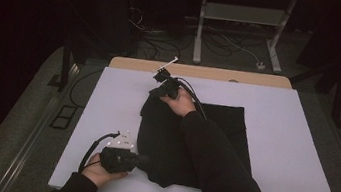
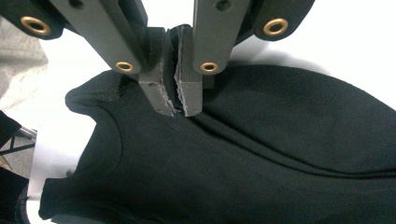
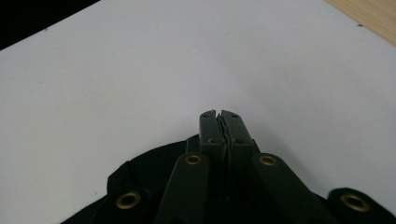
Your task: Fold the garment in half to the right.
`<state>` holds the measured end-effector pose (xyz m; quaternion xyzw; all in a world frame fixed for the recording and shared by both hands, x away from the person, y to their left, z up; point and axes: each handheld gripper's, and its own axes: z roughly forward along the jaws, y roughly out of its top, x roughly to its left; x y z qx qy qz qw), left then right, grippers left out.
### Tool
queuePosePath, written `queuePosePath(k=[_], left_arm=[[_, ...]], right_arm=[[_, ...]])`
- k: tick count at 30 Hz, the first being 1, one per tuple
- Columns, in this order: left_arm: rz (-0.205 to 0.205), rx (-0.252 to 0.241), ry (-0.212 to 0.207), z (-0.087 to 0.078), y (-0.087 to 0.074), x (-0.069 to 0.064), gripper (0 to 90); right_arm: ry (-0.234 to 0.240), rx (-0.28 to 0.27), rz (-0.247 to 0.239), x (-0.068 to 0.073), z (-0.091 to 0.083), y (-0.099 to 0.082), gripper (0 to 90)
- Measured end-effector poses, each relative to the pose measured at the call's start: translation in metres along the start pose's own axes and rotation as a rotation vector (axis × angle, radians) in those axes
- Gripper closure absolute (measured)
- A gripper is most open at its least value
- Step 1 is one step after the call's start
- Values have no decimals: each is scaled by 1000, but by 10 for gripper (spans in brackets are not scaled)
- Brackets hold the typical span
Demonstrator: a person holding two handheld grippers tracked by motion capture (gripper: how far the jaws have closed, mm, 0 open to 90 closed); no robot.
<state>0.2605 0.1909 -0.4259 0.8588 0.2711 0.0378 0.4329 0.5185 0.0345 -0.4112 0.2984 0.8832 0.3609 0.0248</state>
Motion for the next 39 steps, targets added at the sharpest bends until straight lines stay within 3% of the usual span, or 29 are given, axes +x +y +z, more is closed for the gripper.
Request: queuePosePath(k=[7, 18, 36, 39], left_arm=[[4, -11, 0, -1, 3, -3, 837], [10, -42, -6, -3, 13, -6, 839], [57, -47, -43, 3, 37, -20, 845], [41, -45, -84, 6, 41, -21, 844]], right_arm=[[3, -35, 36, -7, -23, -3, 872], [5, -67, 70, -17, -45, -13, 873], [-19, -123, 78, -27, -84, -15, 873], [-23, -130, 81, -29, -89, -17, 873]])
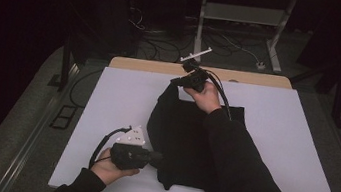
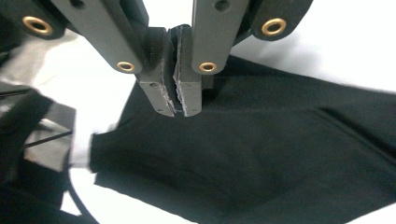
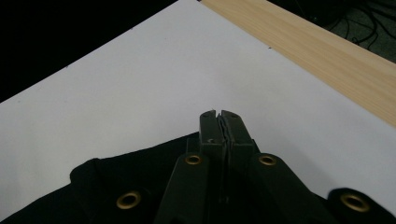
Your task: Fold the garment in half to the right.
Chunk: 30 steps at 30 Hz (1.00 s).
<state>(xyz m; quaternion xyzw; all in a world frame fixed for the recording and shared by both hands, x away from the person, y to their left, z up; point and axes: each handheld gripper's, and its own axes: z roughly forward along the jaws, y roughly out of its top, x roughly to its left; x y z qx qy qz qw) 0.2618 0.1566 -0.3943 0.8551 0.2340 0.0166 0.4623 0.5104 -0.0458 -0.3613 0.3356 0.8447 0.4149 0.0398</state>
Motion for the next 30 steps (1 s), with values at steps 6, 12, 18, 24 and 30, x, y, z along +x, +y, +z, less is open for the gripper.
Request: queuePosePath(k=[6, 12, 18, 24, 30], left_arm=[[26, 5, -22, 7, 8, -4, 845], [47, 2, -36, 12, 18, -6, 845], [52, -5, -42, 18, 25, -6, 846], [70, -13, -54, 21, 32, -10, 847], [79, -13, -70, 27, 39, -13, 847]], right_arm=[[-10, -13, 10, -6, -11, -4, 872], [-19, -30, 30, -14, -22, -9, 873], [-33, -34, 37, -20, -34, -13, 873], [-49, -50, 52, -25, -47, -14, 872], [-56, -58, 67, -31, -54, -18, 872]])
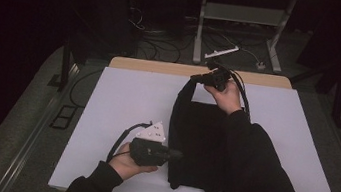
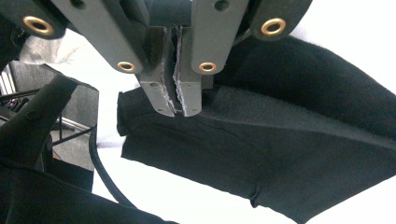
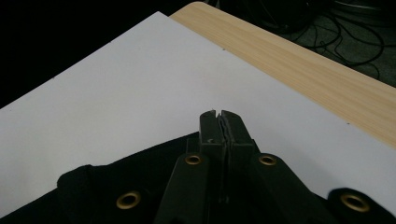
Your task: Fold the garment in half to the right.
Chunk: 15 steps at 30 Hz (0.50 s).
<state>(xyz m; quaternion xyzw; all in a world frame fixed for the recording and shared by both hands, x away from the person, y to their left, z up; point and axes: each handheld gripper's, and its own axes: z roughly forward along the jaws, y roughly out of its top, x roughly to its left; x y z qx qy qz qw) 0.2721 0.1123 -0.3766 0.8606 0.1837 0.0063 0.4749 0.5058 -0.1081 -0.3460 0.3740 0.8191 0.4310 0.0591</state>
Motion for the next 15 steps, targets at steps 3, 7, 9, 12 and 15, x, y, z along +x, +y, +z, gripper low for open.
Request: queuePosePath(k=[3, 7, 9, 12, 15], left_arm=[[5, 0, -5, 4, 3, -1, 847], [16, -2, -17, 9, 8, -3, 847], [25, 1, -21, 11, 10, -3, 847], [27, 2, -31, 15, 12, -5, 847], [35, 6, -39, 18, 13, -6, 847]], right_arm=[[-4, -2, 4, -3, -2, -2, 872], [-9, -8, 11, -6, -6, -4, 872], [-12, -10, 14, -8, -8, -6, 872], [-20, -14, 18, -11, -12, -8, 872], [-24, -19, 29, -15, -17, -11, 872]])
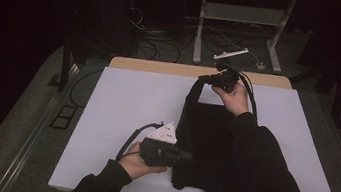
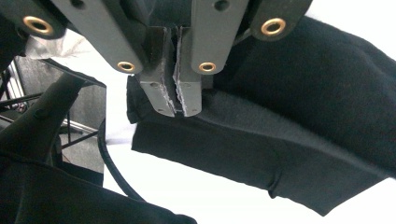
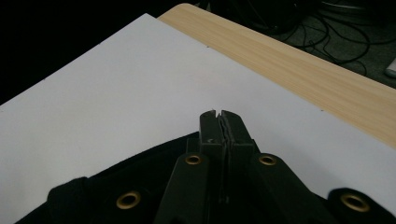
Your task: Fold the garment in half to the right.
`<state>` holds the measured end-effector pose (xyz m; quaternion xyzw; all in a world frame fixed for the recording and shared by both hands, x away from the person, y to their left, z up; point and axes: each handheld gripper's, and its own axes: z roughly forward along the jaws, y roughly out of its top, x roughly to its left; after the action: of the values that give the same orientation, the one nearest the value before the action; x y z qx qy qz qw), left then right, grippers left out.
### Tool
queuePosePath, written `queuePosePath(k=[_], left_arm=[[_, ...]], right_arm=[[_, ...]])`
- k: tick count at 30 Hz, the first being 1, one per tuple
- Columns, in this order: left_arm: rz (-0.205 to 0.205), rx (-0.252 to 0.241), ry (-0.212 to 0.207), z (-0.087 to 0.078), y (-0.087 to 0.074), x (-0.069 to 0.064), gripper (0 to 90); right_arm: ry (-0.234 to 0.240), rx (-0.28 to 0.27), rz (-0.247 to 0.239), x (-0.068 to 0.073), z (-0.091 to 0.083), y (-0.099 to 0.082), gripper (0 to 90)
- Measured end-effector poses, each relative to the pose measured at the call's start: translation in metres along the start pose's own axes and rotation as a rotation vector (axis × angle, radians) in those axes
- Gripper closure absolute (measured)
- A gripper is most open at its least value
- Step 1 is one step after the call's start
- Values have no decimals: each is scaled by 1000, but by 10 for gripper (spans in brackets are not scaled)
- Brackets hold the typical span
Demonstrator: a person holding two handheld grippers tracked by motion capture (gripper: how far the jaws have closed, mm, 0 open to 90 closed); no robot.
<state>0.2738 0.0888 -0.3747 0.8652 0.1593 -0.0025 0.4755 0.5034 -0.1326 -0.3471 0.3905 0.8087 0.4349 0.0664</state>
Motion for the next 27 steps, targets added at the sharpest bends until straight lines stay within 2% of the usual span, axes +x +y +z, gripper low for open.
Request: queuePosePath(k=[12, 27], left_arm=[[15, 8, -40, 17, 9, -6, 847], [36, 14, -79, 36, 20, -12, 848]], right_arm=[[-35, -11, 33, -18, -16, -11, 872], [-60, -11, 55, -32, -28, -24, 872]])
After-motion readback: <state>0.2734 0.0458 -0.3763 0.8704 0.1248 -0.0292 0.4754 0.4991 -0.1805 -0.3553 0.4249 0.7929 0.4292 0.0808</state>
